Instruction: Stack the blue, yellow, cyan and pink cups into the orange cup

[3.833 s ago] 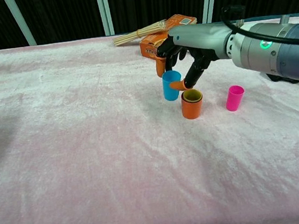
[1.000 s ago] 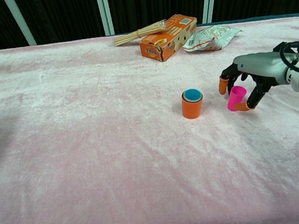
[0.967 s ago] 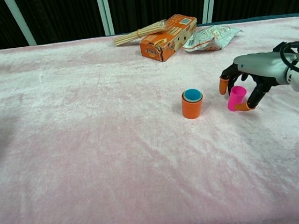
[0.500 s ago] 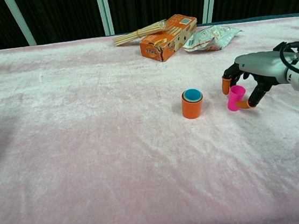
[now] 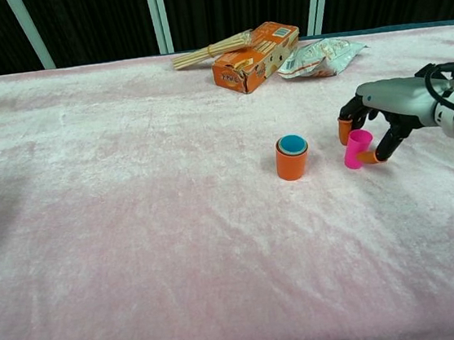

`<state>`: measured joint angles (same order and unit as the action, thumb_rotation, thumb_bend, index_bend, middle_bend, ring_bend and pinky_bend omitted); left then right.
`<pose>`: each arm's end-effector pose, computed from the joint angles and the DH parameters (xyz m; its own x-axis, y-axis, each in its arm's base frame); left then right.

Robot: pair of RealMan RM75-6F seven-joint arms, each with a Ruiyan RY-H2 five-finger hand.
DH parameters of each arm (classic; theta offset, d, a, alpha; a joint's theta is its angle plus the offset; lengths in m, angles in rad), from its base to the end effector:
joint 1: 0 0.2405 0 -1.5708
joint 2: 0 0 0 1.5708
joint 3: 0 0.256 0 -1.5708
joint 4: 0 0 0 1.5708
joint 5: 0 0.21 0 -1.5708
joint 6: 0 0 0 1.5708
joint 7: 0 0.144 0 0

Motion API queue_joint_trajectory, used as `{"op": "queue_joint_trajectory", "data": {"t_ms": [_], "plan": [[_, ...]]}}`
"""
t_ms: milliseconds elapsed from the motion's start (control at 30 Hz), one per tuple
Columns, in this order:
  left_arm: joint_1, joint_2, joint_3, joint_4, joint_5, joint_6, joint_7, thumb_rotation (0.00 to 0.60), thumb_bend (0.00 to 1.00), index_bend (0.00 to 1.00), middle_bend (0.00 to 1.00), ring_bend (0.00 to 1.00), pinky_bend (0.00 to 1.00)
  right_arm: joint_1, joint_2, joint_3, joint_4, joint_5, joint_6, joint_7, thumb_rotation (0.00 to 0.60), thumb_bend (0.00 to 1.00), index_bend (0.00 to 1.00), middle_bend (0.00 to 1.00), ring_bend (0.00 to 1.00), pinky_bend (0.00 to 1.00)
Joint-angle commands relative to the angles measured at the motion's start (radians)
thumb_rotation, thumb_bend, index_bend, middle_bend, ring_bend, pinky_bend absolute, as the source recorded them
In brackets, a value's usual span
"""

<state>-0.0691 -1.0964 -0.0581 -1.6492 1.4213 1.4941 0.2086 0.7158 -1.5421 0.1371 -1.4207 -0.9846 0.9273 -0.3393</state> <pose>-0.3173 0.1770 0.1694 0.5589 0.0089 0.8292 0.8262 0.0805 -0.5577 -0.1920 -0.3443 -0.0167 0.4352 -0.3459 0.8312 -0.8973 -0.2420 0.3691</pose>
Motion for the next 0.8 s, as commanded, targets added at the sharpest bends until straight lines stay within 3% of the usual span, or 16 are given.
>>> {"op": "queue_joint_trajectory", "data": {"t_ms": [33, 467, 800], "plan": [[0.000, 0.000, 0.000, -0.001, 0.000, 0.000, 0.000, 0.600, 0.71, 0.09, 0.03, 0.00, 0.00, 0.001, 0.015, 0.010, -0.018, -0.005, 0.003, 0.003, 0.600, 0.32, 0.52, 0.49, 0.27, 0.20], [0.000, 0.000, 0.001, -0.004, 0.001, -0.001, 0.001, 0.600, 0.71, 0.09, 0.03, 0.00, 0.00, 0.064, 0.148, 0.094, -0.196, 0.050, -0.047, -0.027, 0.600, 0.32, 0.53, 0.49, 0.27, 0.20], [0.000, 0.002, 0.000, -0.004, 0.000, -0.001, -0.003, 0.600, 0.71, 0.09, 0.03, 0.00, 0.00, 0.143, 0.123, 0.127, -0.240, 0.123, -0.023, -0.112, 0.600, 0.32, 0.53, 0.49, 0.27, 0.20]]}}
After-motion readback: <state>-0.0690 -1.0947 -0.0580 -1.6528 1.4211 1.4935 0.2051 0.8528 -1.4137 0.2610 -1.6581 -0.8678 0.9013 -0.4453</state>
